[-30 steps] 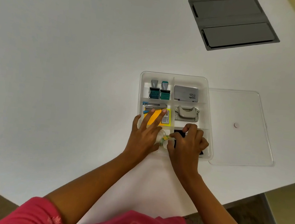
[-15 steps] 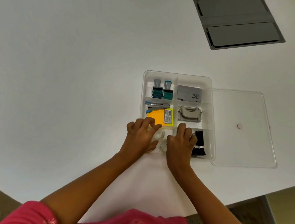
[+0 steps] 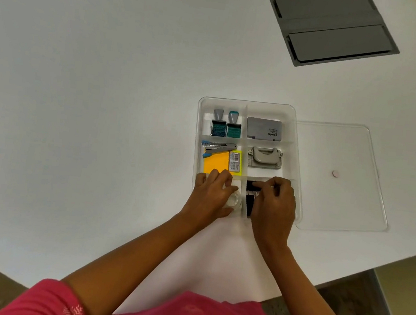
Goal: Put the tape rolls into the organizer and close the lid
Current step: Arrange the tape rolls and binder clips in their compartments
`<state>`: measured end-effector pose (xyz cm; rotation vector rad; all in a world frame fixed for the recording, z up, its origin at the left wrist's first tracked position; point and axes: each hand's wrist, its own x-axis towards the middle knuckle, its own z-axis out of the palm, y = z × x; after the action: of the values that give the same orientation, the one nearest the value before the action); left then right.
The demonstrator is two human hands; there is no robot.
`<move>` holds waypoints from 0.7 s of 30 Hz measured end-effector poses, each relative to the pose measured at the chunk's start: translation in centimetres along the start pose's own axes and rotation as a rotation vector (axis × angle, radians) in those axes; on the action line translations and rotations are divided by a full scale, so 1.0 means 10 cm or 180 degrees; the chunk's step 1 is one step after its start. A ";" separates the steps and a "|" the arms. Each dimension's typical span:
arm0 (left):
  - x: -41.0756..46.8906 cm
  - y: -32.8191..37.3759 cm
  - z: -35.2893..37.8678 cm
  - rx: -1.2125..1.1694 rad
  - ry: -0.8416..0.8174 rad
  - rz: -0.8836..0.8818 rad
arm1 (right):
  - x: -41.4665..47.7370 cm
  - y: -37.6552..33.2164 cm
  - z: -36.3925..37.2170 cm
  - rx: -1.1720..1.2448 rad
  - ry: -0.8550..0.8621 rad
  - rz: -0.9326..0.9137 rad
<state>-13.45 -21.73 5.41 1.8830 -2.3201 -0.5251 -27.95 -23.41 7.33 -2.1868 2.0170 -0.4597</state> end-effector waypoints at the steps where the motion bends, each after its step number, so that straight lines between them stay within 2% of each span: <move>1: 0.01 0.01 0.00 0.0062 -0.0005 0.0043 | -0.01 0.01 0.00 -0.0003 -0.0018 0.0025; 8: 0.06 0.03 0.04 0.0199 -0.0112 0.0036 | -0.11 0.05 -0.01 0.0158 -0.0184 0.0203; 15: -0.05 0.00 0.03 0.0273 0.0343 -0.0658 | -0.17 0.10 0.01 0.0410 -0.0332 0.0385; 18: -0.02 0.01 0.03 0.0420 0.0255 -0.0972 | -0.18 0.09 0.01 0.0469 -0.0320 0.0384; 21: 0.05 0.02 0.11 0.0259 0.0064 -0.1018 | -0.19 0.07 0.00 0.0501 -0.0261 0.0340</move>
<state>-14.05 -21.94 4.40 2.3027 -2.0660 -0.4439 -28.74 -21.60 6.88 -1.9638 1.9710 -0.4888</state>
